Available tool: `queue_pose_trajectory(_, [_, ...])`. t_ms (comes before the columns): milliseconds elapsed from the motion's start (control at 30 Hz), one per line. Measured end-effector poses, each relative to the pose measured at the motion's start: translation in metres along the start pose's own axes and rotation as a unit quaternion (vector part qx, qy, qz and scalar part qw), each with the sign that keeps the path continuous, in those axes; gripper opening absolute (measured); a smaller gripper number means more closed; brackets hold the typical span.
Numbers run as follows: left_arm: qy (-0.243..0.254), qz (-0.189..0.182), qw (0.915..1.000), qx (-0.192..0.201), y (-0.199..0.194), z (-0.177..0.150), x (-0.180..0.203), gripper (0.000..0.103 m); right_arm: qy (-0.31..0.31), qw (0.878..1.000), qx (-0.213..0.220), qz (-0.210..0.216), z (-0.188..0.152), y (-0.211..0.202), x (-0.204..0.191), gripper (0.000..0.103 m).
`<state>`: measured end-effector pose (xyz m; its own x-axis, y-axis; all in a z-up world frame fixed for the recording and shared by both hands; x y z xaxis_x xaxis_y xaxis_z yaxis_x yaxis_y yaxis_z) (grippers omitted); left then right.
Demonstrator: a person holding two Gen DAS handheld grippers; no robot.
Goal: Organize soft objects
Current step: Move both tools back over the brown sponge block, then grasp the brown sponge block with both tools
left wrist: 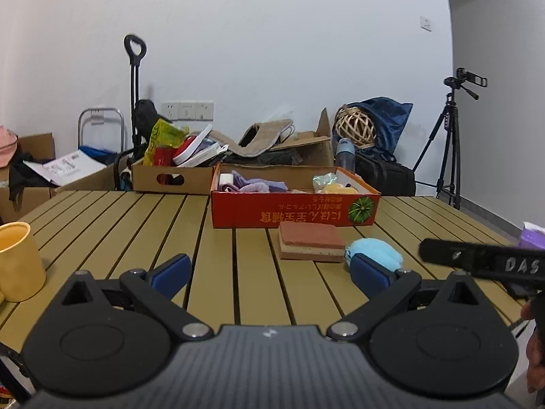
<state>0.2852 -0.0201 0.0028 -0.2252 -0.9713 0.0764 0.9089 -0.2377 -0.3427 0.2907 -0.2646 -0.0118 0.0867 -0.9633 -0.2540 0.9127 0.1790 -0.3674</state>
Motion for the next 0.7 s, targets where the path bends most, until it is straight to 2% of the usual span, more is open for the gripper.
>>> queue_pose_trajectory(133, [-0.021,-0.012,0.9995,-0.020,0.025,0.021,-0.014,0.102,0.010,1.000,-0.028,-0.007,0.023,0.031,0.004,0.081])
queue_pose_trajectory(167, [-0.023,-0.017,0.9994,-0.022,0.035,0.027,-0.017,0.102,0.009,0.999,-0.032,-0.010,0.031,0.043,0.003,0.077])
queue_pose_trajectory(233, [-0.016,-0.016,0.9995,-0.023,0.063,0.041,-0.022,0.101,0.021,0.999,-0.027,-0.002,0.048,0.070,0.002,0.072])
queue_pose_trajectory(333, [-0.033,-0.014,0.9980,-0.051,0.122,0.055,-0.030,0.098,0.026,0.998,-0.058,-0.010,0.063,0.121,0.001,0.072])
queue_pose_trajectory(367, [-0.047,-0.022,0.9967,-0.062,0.143,0.057,-0.034,0.090,0.020,0.997,-0.072,-0.011,0.065,0.141,0.000,0.069])
queue_pose_trajectory(400, [-0.062,-0.018,0.9951,-0.075,0.160,0.057,-0.037,0.074,0.015,0.996,-0.085,-0.014,0.066,0.157,0.000,0.062])
queue_pose_trajectory(433, [-0.086,-0.007,0.9917,-0.096,0.180,0.057,-0.042,0.067,0.021,0.994,-0.106,-0.015,0.065,0.179,0.002,0.059])
queue_pose_trajectory(467, [-0.101,-0.008,0.9889,-0.109,0.194,0.055,-0.044,0.063,0.030,0.992,-0.121,-0.011,0.064,0.195,0.004,0.053])
queue_pose_trajectory(533, [-0.134,-0.032,0.9819,-0.130,0.218,0.051,-0.047,0.063,0.047,0.989,-0.138,-0.005,0.059,0.219,0.009,0.050])
queue_pose_trajectory(633, [-0.157,-0.053,0.9772,-0.133,0.241,0.042,-0.049,0.059,0.054,0.987,-0.149,0.009,0.047,0.239,0.015,0.048])
queue_pose_trajectory(700, [-0.166,-0.053,0.9740,-0.145,0.251,0.031,-0.050,0.050,0.064,0.983,-0.171,0.019,0.039,0.253,0.020,0.042])
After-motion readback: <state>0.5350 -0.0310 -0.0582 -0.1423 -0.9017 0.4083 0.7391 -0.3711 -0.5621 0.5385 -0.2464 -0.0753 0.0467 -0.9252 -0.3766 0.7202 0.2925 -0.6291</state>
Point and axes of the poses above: each gripper's, at about its wrist camera, not at the fingertips, and y roughly the way its jaws point, x to its right, z to its top, the point moved 4 cm from there along y, roughly the way its jaws point, and after that the axes turned 7 degrees about -z, right-handed, at the moved point
